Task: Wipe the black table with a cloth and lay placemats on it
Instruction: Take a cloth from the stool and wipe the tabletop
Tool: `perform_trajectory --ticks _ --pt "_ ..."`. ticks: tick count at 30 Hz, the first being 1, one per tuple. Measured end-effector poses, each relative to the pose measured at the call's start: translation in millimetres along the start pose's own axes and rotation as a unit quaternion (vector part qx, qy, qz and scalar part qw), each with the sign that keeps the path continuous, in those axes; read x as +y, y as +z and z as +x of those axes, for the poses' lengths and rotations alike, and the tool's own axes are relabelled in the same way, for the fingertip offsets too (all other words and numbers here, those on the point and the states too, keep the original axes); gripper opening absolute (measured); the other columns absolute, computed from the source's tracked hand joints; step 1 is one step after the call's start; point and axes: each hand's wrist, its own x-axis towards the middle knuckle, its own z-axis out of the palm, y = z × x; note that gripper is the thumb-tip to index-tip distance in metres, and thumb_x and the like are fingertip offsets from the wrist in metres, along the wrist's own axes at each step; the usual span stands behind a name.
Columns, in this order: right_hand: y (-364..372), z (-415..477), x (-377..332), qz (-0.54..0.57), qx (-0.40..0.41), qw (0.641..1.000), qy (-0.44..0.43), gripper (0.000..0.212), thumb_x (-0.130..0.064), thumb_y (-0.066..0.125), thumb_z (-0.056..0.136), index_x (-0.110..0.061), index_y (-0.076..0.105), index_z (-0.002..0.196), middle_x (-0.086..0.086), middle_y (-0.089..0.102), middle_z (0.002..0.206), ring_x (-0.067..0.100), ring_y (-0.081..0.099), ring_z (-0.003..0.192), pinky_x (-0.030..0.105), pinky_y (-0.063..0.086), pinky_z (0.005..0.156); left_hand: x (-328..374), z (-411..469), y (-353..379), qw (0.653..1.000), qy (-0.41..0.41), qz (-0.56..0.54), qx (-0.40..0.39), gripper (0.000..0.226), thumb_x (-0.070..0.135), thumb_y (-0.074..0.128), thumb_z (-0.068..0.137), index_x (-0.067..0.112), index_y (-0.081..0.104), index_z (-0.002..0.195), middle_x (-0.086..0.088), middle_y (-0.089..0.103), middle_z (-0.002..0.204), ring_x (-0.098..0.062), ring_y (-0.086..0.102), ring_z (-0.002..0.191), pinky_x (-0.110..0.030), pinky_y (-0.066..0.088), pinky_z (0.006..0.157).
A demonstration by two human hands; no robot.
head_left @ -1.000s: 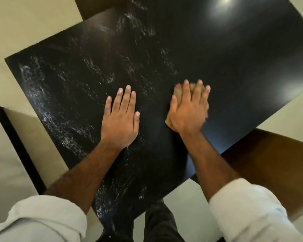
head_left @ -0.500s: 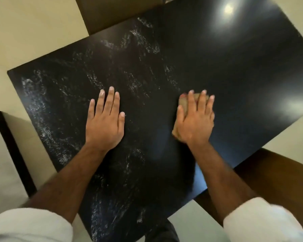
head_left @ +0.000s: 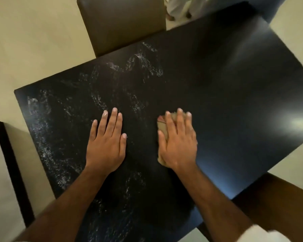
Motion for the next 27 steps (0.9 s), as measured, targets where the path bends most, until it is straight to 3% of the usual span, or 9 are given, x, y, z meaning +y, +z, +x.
perform_trajectory --ticks 3,7,12,15,18,22,27 --pt "-7.5 24.8 26.8 -0.004 0.01 0.997 0.078 0.071 -0.058 0.036 0.112 -0.026 0.031 0.176 0.014 0.02 0.184 0.043 0.015 0.171 0.061 0.038 0.127 -0.4 2.0 1.7 1.0 0.0 -0.002 0.003 0.071 0.045 0.022 0.116 0.015 0.011 0.179 -0.002 0.0 0.189 -0.025 0.0 0.174 -0.059 0.014 0.138" --pt "-13.4 125.7 7.3 0.015 0.023 0.99 0.137 0.072 -0.057 0.036 0.114 -0.023 0.029 0.177 0.017 0.018 0.185 0.045 0.01 0.171 0.059 0.026 0.133 -1.9 1.3 4.5 1.0 0.002 -0.004 0.008 0.071 0.045 0.023 0.116 0.015 0.012 0.179 -0.001 0.0 0.189 -0.025 0.0 0.174 -0.059 0.016 0.138" --pt "-10.8 176.2 -67.1 0.016 0.006 0.999 0.048 0.074 -0.059 0.032 0.113 -0.023 0.025 0.177 0.018 0.016 0.185 0.046 0.008 0.171 0.06 0.024 0.134 -3.3 0.7 7.9 1.0 0.006 -0.002 0.009 0.07 0.045 0.022 0.116 0.016 0.01 0.179 -0.001 -0.001 0.189 -0.025 -0.002 0.174 -0.059 0.017 0.138" --pt "-6.2 124.4 -83.7 0.015 -0.009 0.999 -0.042 0.073 -0.059 0.03 0.114 -0.024 0.024 0.177 0.016 0.014 0.185 0.043 0.006 0.172 0.058 0.024 0.135 -3.0 -1.0 8.0 1.0 0.008 -0.003 0.007 0.071 0.045 0.022 0.116 0.016 0.01 0.179 -0.002 -0.001 0.189 -0.025 -0.002 0.174 -0.059 0.016 0.138" --pt "-2.5 51.6 -60.5 0.023 -0.012 0.997 -0.076 0.071 -0.058 0.034 0.113 -0.025 0.028 0.176 0.013 0.015 0.186 0.039 0.007 0.173 0.057 0.026 0.134 -3.9 0.3 6.9 1.0 0.012 -0.004 0.007 0.071 0.046 0.022 0.116 0.016 0.01 0.179 -0.003 -0.001 0.188 -0.026 -0.001 0.174 -0.06 0.017 0.138" --pt "-6.9 37.6 -21.6 0.002 -0.011 1.0 0.003 0.072 -0.058 0.034 0.112 -0.024 0.03 0.176 0.013 0.017 0.185 0.04 0.011 0.172 0.058 0.031 0.131 -3.8 1.6 8.8 1.0 0.007 -0.005 0.012 0.071 0.045 0.022 0.116 0.015 0.011 0.179 -0.002 -0.001 0.188 -0.026 0.0 0.174 -0.061 0.018 0.137" --pt "-14.4 158.7 -38.8 0.025 0.007 0.996 0.09 0.072 -0.057 0.034 0.114 -0.023 0.028 0.177 0.018 0.016 0.185 0.045 0.008 0.171 0.059 0.024 0.134 -5.3 1.7 12.7 1.0 0.007 -0.005 0.019 0.071 0.046 0.02 0.117 0.016 0.009 0.18 -0.001 -0.002 0.188 -0.026 -0.002 0.174 -0.06 0.016 0.138"
